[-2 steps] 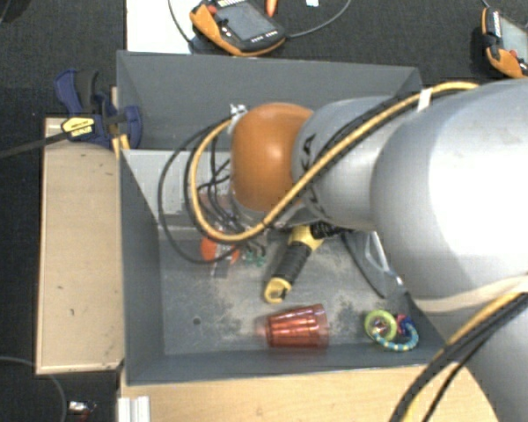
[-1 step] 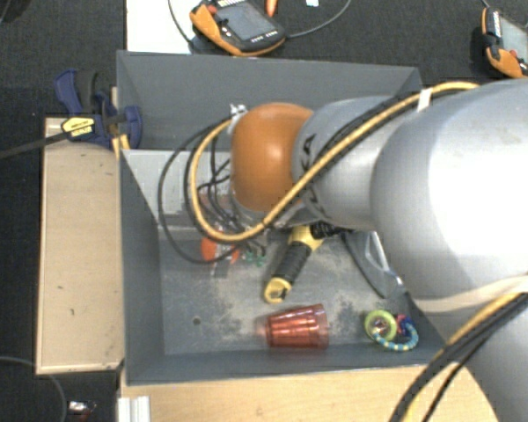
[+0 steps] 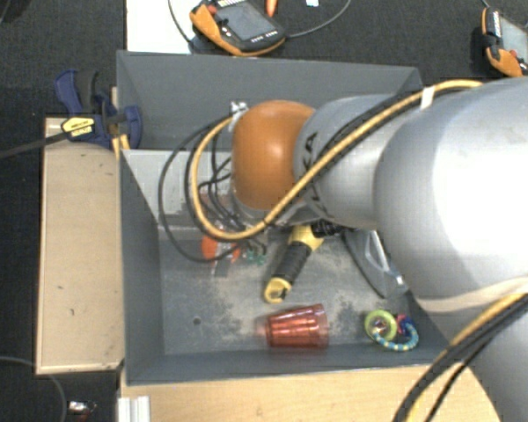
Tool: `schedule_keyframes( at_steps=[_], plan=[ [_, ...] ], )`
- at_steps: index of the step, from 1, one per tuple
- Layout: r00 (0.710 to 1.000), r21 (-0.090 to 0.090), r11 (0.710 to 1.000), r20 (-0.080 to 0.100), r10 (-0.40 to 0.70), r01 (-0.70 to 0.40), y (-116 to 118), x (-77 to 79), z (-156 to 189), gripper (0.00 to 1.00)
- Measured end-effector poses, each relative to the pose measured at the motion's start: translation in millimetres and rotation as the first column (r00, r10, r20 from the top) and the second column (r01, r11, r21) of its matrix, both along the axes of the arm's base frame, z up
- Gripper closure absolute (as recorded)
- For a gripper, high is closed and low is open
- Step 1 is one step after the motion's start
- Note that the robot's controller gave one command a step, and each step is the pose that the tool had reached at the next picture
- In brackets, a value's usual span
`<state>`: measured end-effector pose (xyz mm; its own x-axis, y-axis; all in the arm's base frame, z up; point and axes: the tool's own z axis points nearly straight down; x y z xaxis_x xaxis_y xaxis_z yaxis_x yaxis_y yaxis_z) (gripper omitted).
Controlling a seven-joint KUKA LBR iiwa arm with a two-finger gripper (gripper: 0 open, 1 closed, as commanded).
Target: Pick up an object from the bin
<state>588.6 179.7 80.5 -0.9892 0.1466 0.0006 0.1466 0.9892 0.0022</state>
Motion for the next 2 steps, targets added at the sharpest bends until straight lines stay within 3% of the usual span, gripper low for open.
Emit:
schedule_keyframes(
  at_steps=[1,2],
  plan=[
    [1.0,0.001,1.0,0.002,-0.001,0.001,0,0.8,12,1.0],
    [1.0,-0.001,1.0,-0.006,-0.002,0.002,-1,-1.1,50,1.0]
  ],
)
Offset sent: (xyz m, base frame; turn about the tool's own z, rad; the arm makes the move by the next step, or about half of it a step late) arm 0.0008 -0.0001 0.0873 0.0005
